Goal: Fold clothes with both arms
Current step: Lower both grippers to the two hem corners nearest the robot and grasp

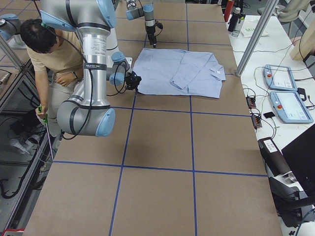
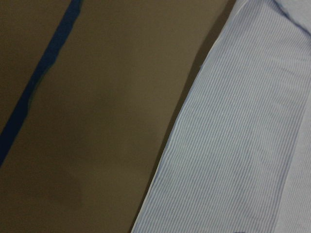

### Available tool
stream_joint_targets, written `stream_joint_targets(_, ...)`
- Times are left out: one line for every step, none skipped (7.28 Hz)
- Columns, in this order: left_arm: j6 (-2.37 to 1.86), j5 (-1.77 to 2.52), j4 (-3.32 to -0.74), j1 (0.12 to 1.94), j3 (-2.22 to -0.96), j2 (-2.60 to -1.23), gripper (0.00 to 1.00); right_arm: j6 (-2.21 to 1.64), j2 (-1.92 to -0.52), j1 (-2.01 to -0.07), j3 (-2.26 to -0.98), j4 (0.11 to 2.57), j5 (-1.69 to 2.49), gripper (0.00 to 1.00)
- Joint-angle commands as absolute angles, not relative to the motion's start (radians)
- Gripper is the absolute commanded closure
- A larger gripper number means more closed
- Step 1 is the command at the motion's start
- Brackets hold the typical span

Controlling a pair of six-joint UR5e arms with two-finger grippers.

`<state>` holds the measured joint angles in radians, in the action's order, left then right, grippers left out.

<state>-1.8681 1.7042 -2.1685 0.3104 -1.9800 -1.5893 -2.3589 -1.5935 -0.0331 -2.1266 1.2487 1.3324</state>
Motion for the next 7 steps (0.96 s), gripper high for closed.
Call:
stream_joint_targets(-1.914,1.694,-2.145,0.272,-1.986,-1.588,0.15,-2.358,-1.594,-0.034,-2.128,1.249,1.332,1.0)
stream_joint_targets(-1.924,1.694,-2.143,0.265,-1.997,-1.588,0.17,-2.358,-1.594,-0.035,-2.129,1.249,1.331,1.0)
stream_joint_targets(-1.925,1.695,-2.141,0.261,-2.003,-1.585,0.17,-2.358,-1.598,-0.035,-2.129,1.249,1.331,1.0)
stream_joint_targets(-1.936,1.695,-2.135,0.252,-2.003,-1.574,0.18,-2.358,-1.598,-0.035,-2.129,1.249,1.33,1.0)
stream_joint_targets(-1.939,1.694,-2.135,0.247,-2.002,-1.569,0.22,-2.358,-1.6,-0.035,-2.131,1.249,1.33,1.0)
stream_joint_targets(-1.94,1.695,-2.135,0.238,-2.002,-1.557,0.25,-2.358,-1.6,-0.035,-2.132,1.249,1.33,1.0)
stream_joint_targets(-1.953,1.695,-2.135,0.235,-2.002,-1.557,0.3,-2.359,-1.6,-0.035,-2.132,1.249,1.33,1.0)
